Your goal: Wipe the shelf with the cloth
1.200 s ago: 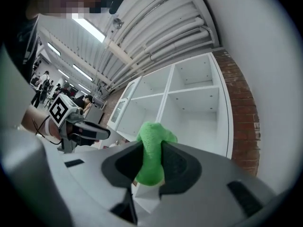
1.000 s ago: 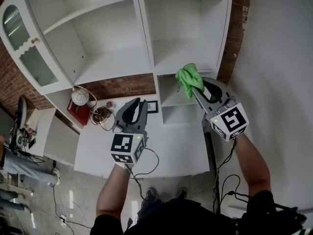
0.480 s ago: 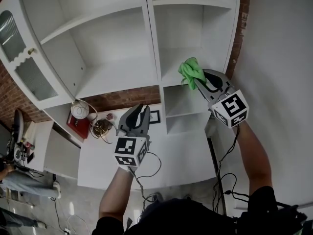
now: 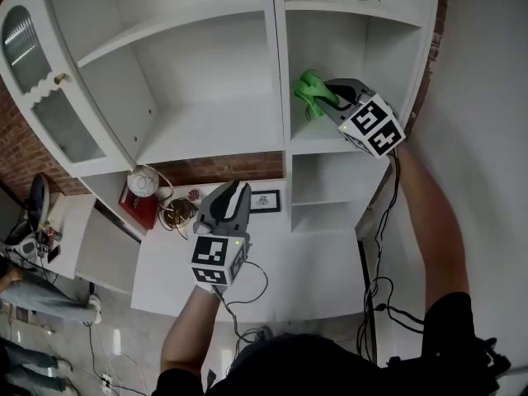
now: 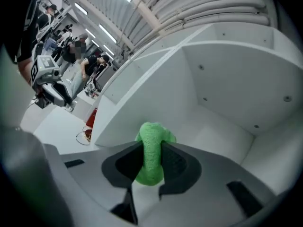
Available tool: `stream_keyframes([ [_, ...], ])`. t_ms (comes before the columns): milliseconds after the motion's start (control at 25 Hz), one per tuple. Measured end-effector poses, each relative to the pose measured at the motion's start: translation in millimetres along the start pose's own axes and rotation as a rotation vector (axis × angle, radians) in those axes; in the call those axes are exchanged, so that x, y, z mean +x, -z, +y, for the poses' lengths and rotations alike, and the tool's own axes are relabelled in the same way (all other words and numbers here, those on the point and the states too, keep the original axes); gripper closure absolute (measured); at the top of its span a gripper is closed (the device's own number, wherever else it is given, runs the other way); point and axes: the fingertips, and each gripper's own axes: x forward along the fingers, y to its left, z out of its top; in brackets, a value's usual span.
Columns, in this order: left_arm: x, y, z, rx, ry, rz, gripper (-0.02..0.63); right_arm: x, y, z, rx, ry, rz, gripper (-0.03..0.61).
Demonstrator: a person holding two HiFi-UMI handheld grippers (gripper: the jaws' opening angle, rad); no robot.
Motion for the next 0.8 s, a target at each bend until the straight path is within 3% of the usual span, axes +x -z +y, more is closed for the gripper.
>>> stream_keyframes([
  [200,-9,16,24,-0.012,-0.071,0.036,0.545,67,31,-7,-0.091,-0.107,0.168,0.486],
  [440,-33,24,60,-0.034,-0.168,0.048,0.545,114,65,-8,-0.129,-0.158,0.333,0.486],
  [640,-45,26,72,-0.038,-0.196,0.048,0.545,126,73,-2,-0.129,-0.158,0.385,0.486],
  [800,-40,27,64,-0.038,-0.167,0.049,0.545,114,65,16,-0.14,-0.226,0.382,0.488],
])
